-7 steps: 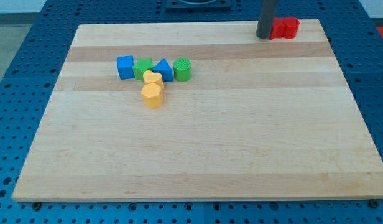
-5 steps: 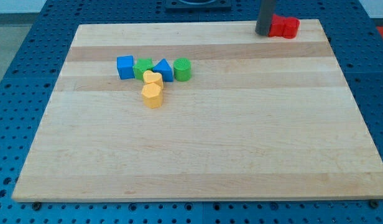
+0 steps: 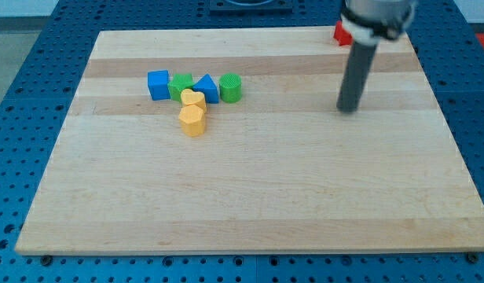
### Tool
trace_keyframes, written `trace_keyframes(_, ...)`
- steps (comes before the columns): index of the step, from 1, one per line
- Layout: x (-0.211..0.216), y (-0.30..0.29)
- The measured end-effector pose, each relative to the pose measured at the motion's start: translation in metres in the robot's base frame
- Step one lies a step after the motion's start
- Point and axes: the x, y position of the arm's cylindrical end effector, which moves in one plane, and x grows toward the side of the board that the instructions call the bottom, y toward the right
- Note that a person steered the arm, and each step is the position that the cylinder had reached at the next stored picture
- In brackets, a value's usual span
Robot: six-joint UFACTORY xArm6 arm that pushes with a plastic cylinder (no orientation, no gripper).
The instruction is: Push blue triangle into red blocks
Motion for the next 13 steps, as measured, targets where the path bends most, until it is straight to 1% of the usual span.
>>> trace_keyframes(1,0.075,-0.044)
trace_keyframes(2,0.071,-0.126)
trace_keyframes(3,0.035,-0.169)
trace_keyframes(4,0.009,-0.169)
trace_keyframes(6,-0.017,-0.216)
trace_keyframes(7,-0.043,-0.238)
trace_keyframes(8,-0.068,-0.24)
trace_keyframes(10,-0.07,-0.207)
trace_keyframes(11,-0.075,-0.23)
trace_keyframes(12,-0.112,-0.239)
trace_keyframes(13,-0.145,-0.233)
